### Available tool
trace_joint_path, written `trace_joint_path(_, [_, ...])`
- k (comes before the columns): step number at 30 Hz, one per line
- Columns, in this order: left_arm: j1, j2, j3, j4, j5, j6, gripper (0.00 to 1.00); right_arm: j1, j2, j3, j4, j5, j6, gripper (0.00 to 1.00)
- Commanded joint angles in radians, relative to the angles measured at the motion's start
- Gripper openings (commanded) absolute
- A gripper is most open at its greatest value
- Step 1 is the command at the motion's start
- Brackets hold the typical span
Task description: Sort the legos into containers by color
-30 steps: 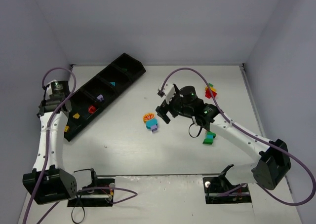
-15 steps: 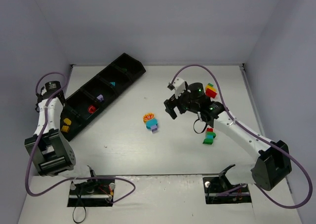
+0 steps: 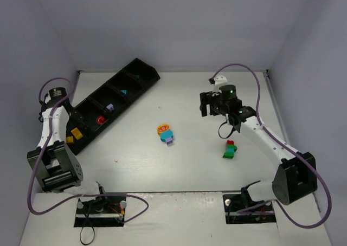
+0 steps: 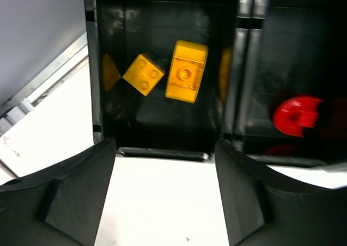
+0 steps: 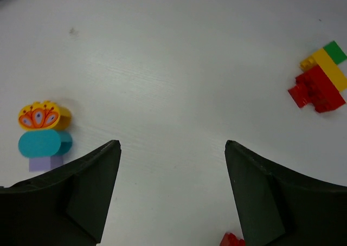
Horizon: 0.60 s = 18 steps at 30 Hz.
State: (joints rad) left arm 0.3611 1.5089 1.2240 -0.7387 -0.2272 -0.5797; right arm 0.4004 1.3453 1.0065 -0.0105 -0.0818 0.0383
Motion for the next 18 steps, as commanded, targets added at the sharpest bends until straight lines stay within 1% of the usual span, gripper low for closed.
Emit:
trace_joint_path(1, [-0.008,-0.113,0.034,0.025,0.051,-0.005,0.69,-0.092,0.047,0.082,0.041,0.063,0.150,0.73])
trace_joint_path(3, [-0.028,-0.140,0.032,0.029,0.091,-0.003,0.69,-0.135,0.075,0.118,0.041,0.077,0.193,0.75])
trace_joint_path(4, [-0.039,-0.156,0.032,0.030,0.109,0.000,0.70,-0.177,0.090,0.129,0.041,0.079,0.205,0.75])
trace_joint_path(7, [-0.106,-0.231,0.032,0.028,0.178,0.006,0.70,-0.251,0.167,0.175,0.041,0.158,0.245,0.77])
trace_joint_path(9, [-0.183,-0.259,0.028,0.035,0.227,0.009,0.71,-0.281,0.211,0.217,0.041,0.200,0.244,0.78])
trace_joint_path(10, [-0.213,-0.286,0.023,0.038,0.261,0.014,0.71,-0.294,0.260,0.234,0.040,0.204,0.241,0.78])
trace_joint_path(11, [-0.275,-0.298,0.011,0.051,0.284,0.018,0.71,-0.320,0.287,0.250,0.037,0.208,0.241,0.79])
trace_joint_path(12, [-0.304,-0.311,0.005,0.055,0.320,0.018,0.71,-0.333,0.308,0.265,0.037,0.209,0.244,0.80])
trace_joint_path(13, [-0.332,-0.331,-0.001,0.058,0.340,0.015,0.71,-0.343,0.352,0.292,0.037,0.203,0.245,0.81])
trace_joint_path(14, [-0.394,-0.338,-0.009,0.071,0.363,0.015,0.71,-0.362,0.376,0.309,0.035,0.192,0.245,0.84])
trace_joint_path(15, [-0.421,-0.345,-0.026,0.076,0.380,0.015,0.71,-0.368,0.397,0.326,0.035,0.179,0.241,0.86])
trace_joint_path(18, [-0.519,-0.368,-0.055,0.094,0.425,0.012,0.71,-0.377,0.481,0.392,0.030,0.174,0.207,0.89])
